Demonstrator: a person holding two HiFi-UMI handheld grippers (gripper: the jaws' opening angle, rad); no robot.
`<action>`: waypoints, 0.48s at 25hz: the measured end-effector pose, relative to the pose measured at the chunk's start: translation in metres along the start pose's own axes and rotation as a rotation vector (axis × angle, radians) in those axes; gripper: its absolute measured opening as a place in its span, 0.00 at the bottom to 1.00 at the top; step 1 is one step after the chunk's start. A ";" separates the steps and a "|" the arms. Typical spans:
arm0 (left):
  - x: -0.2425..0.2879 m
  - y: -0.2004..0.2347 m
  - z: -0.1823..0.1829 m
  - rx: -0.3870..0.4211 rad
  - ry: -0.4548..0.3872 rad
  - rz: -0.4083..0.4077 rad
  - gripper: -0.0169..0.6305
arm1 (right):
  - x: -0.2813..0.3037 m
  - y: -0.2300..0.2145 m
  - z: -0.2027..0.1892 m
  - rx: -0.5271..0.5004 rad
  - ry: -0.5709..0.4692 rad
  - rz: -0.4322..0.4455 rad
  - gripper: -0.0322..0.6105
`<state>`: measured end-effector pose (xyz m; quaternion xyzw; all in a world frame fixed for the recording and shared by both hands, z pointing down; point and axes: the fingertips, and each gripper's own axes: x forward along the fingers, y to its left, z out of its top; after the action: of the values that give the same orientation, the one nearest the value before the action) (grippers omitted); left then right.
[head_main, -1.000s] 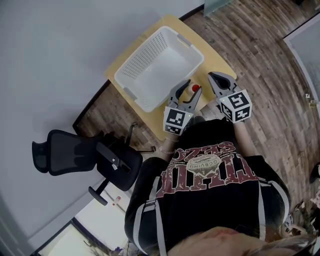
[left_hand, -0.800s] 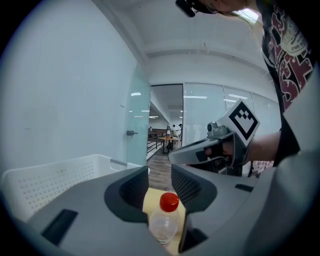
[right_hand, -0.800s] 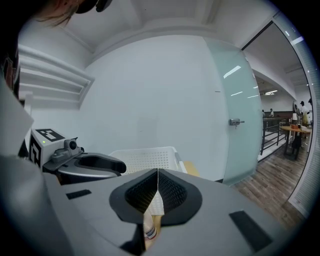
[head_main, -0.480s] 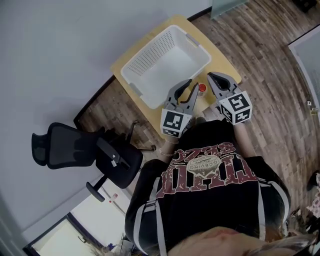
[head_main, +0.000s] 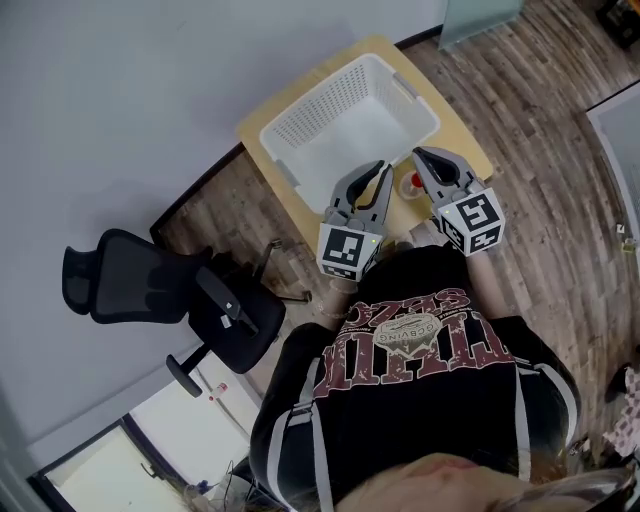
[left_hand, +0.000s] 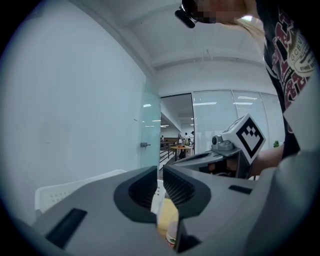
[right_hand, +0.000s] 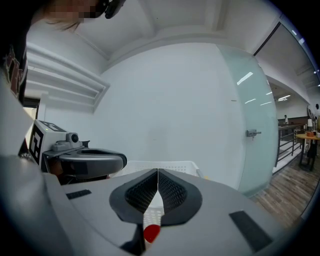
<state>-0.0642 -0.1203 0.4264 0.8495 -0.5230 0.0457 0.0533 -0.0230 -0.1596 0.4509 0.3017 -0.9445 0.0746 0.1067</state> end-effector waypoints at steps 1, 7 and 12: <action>-0.003 0.003 0.000 -0.002 0.002 0.008 0.15 | 0.002 0.003 0.002 -0.001 -0.005 0.006 0.08; -0.014 0.015 0.008 0.008 -0.013 0.052 0.12 | 0.009 0.017 0.011 -0.002 -0.025 0.037 0.08; -0.020 0.025 0.012 -0.009 -0.023 0.078 0.10 | 0.013 0.024 0.020 -0.001 -0.049 0.054 0.08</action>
<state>-0.0948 -0.1158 0.4130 0.8286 -0.5565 0.0358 0.0493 -0.0505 -0.1516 0.4330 0.2779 -0.9546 0.0696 0.0818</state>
